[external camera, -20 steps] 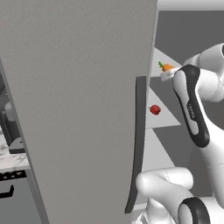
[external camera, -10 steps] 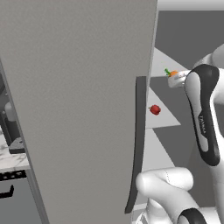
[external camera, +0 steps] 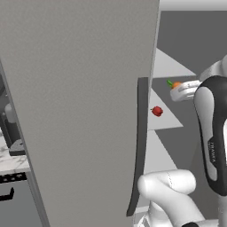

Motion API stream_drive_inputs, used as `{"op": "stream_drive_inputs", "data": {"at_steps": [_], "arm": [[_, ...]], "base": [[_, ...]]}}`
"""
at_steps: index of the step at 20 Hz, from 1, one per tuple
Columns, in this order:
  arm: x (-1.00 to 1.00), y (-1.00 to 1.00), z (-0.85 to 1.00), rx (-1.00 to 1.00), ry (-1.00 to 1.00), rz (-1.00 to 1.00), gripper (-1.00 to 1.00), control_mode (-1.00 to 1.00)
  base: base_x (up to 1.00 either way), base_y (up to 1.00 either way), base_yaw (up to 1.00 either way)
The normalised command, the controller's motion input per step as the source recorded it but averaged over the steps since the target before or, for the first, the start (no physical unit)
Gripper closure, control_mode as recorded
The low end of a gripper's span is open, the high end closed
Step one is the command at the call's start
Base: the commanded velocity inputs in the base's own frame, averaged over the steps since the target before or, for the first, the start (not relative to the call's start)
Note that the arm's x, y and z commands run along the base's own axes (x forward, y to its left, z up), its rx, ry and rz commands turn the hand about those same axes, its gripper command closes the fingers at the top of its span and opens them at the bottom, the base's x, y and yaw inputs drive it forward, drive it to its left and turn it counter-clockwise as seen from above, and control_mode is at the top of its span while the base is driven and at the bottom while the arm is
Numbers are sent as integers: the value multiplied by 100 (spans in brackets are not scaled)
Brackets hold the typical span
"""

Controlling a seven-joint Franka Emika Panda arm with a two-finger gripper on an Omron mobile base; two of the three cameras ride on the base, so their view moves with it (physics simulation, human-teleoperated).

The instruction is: Take the squash, carrot, and bell pepper from the freezer and place them in the bowl on the counter.

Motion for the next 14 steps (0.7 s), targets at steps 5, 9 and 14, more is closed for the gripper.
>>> {"op": "stream_drive_inputs", "data": {"at_steps": [5, 9, 14], "arm": [[-54, 19, 0, 0, 4, 0, 100, -100], [-48, 21, -4, 0, 2, 0, 100, -100], [-27, 25, -2, 0, 0, 1, 100, -100]], "base": [[0, 0, 0], [0, 0, 0], [0, 0, 0]]}}
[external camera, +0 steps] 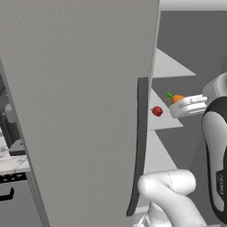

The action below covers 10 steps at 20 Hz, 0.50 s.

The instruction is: Take the squash, carrot, and bell pepper from the freezer and place them in the bowl on the counter.

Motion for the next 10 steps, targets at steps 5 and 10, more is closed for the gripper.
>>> {"op": "stream_drive_inputs", "data": {"at_steps": [5, 10], "arm": [[-7, 8, 0, 0, 0, 0, 100, -100], [0, 0, -2, 0, 0, 0, 100, -100]], "base": [[0, 0, 0], [0, 0, 0]]}}
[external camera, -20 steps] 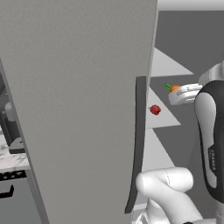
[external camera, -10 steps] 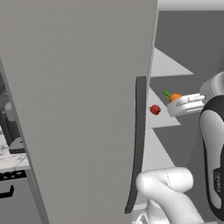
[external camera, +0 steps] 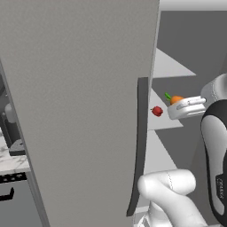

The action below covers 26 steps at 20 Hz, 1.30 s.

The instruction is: Take the squash, carrot, and bell pepper from the freezer and place them in the bowl on the counter.

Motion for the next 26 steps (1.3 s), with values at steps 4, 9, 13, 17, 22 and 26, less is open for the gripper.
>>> {"op": "stream_drive_inputs", "data": {"at_steps": [4, 9, 13, 17, 22, 26], "arm": [[0, 0, -8, 4, 0, 0, 100, -100], [-1, 0, -5, 3, 0, -4, 100, -100], [-1, 0, -4, 0, 0, -2, 100, -100], [0, 0, -4, 0, 0, -6, 100, -100], [0, -2, 0, 0, 0, 0, 100, 100], [0, 0, 0, 0, 0, 0, 100, 100]], "base": [[0, 0, 0], [0, 0, 0], [0, 0, 0], [0, 0, 0], [0, -2, 0], [-7, -4, 0]]}}
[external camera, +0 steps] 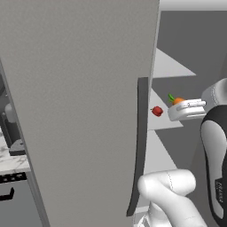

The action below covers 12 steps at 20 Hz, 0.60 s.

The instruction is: Take the squash, carrot, and bell pepper from the freezer and place them in the bowl on the counter.

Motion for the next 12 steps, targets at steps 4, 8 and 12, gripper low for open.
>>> {"op": "stream_drive_inputs", "data": {"at_steps": [4, 8, 12], "arm": [[0, 0, 0, 0, 0, 0, 100, 100], [0, 0, 0, 0, 0, 0, 100, 100], [0, 0, 0, 0, 0, 0, 100, 100]], "base": [[-34, 27, 0], [-53, 71, 0], [-17, 100, 0]]}}
